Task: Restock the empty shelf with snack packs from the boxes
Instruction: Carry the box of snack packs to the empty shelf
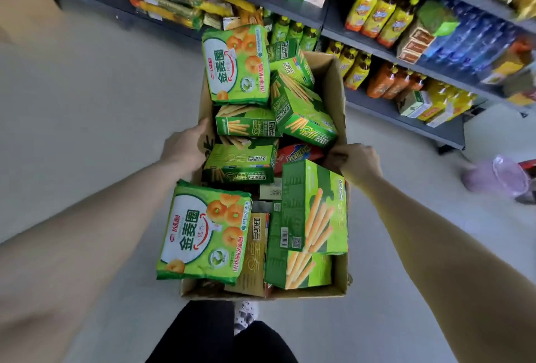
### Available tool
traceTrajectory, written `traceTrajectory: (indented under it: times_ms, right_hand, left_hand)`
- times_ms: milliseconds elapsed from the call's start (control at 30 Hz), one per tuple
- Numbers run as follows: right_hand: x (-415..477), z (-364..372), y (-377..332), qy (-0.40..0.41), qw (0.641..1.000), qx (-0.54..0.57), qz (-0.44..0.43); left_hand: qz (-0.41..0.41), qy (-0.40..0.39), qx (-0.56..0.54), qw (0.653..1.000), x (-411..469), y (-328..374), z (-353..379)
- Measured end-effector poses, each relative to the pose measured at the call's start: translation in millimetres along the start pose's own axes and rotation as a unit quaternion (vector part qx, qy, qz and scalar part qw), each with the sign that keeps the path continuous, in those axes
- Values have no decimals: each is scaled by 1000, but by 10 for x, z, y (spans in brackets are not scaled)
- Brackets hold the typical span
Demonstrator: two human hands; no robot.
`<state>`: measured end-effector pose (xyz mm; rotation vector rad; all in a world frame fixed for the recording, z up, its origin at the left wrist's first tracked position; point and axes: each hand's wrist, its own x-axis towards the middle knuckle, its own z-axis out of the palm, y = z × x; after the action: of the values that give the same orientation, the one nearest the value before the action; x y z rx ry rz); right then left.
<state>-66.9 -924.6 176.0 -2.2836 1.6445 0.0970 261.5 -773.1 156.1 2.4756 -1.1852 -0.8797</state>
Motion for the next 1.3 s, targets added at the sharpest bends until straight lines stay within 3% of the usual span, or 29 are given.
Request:
traceTrajectory:
  times_ms: [400,767,1033,1300]
  right_hand:
    - [2750,-245,-1731,-52,988,-76,-122]
    - [4961,-182,-3863,-94,963,-89,-236]
    - [6251,483,-5297,-119,960,-80,-243]
    - [7608,1378,-6251,-162,942,-90,-280]
  left_hand:
    - [-81,42,-54,994,1930,-451,-1281]
    - [-156,111,-67,979,3494,-1287,-2331]
    - [-202,120,-95,967,4803,-2242,-2894]
    - [-263,120,-112,951,6189,-3028,-2888]
